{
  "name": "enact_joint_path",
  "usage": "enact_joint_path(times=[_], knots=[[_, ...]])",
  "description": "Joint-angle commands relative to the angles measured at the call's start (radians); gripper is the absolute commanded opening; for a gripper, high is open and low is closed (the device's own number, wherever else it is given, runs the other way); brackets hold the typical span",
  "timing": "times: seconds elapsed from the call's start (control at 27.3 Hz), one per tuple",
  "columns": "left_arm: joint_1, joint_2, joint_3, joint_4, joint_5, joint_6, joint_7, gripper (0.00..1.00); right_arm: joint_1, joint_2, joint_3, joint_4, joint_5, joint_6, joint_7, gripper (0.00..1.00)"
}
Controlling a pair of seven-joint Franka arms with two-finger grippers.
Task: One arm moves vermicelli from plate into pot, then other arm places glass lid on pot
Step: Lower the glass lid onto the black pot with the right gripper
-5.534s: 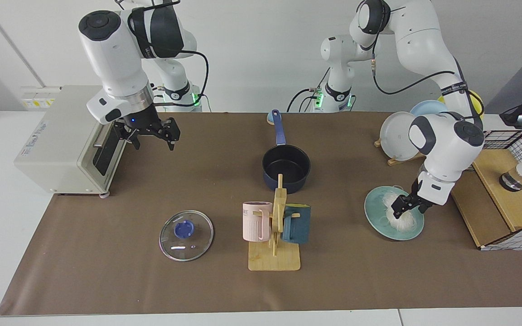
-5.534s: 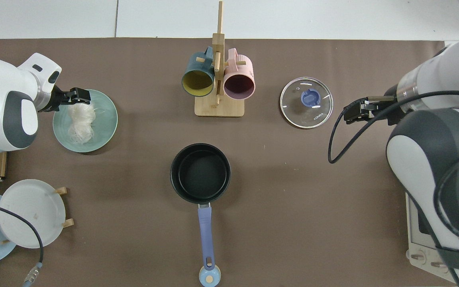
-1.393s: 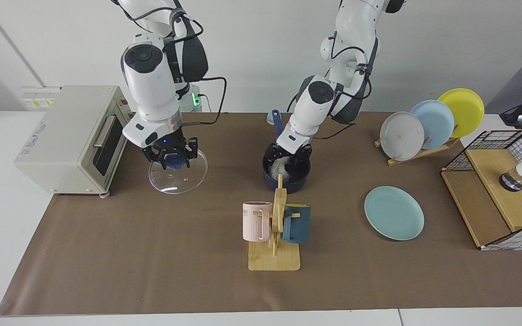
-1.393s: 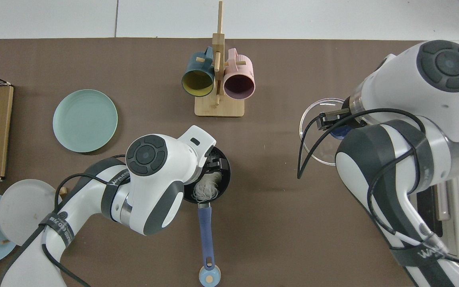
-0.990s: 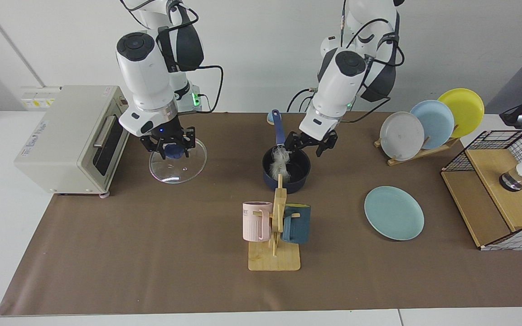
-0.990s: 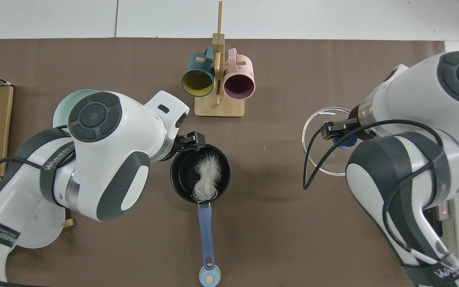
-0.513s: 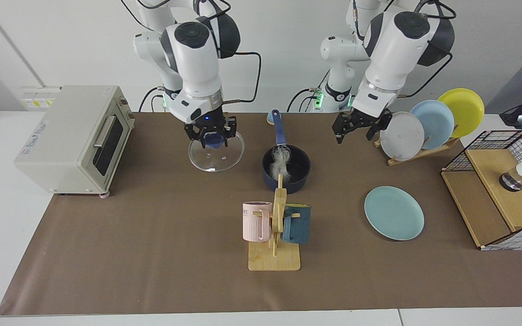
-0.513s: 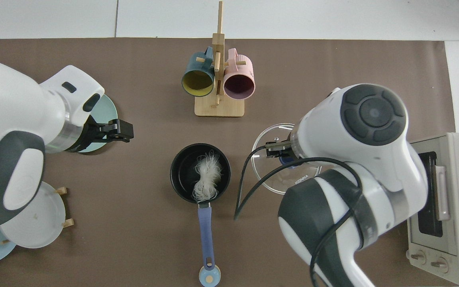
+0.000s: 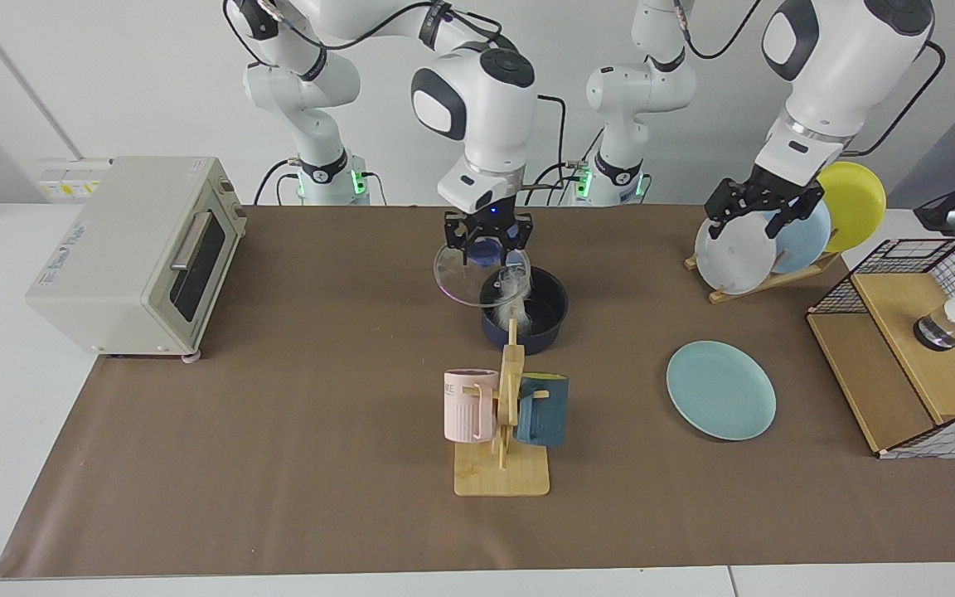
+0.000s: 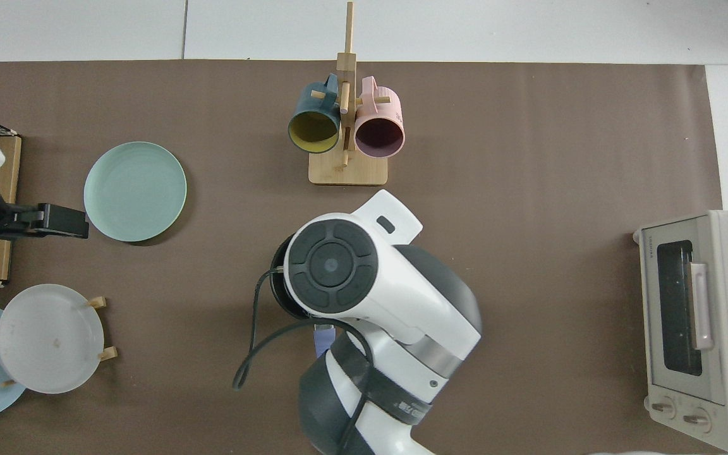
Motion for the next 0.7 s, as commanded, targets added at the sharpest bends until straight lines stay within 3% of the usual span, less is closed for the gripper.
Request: enact_joint_path(times=[0.0, 0.37, 0.66], knots=[[0.045, -0.008, -0.011, -0.001, 0.015, -0.015, 0.084, 1.0, 0.0, 0.192, 0.122, 0.151, -0.154, -0.044, 0.134, 0.0], [0.048, -0.008, -0.015, 0.001, 0.013, -0.012, 0.05, 1.0, 0.024, 0.258, 0.135, 0.179, -0.2, -0.022, 0.141, 0.0], [0.045, -0.008, -0.02, 0.016, 0.013, -0.073, 0.01, 1.0, 0.024, 0.261, 0.149, 0.138, -0.22, -0.004, 0.16, 0.0]])
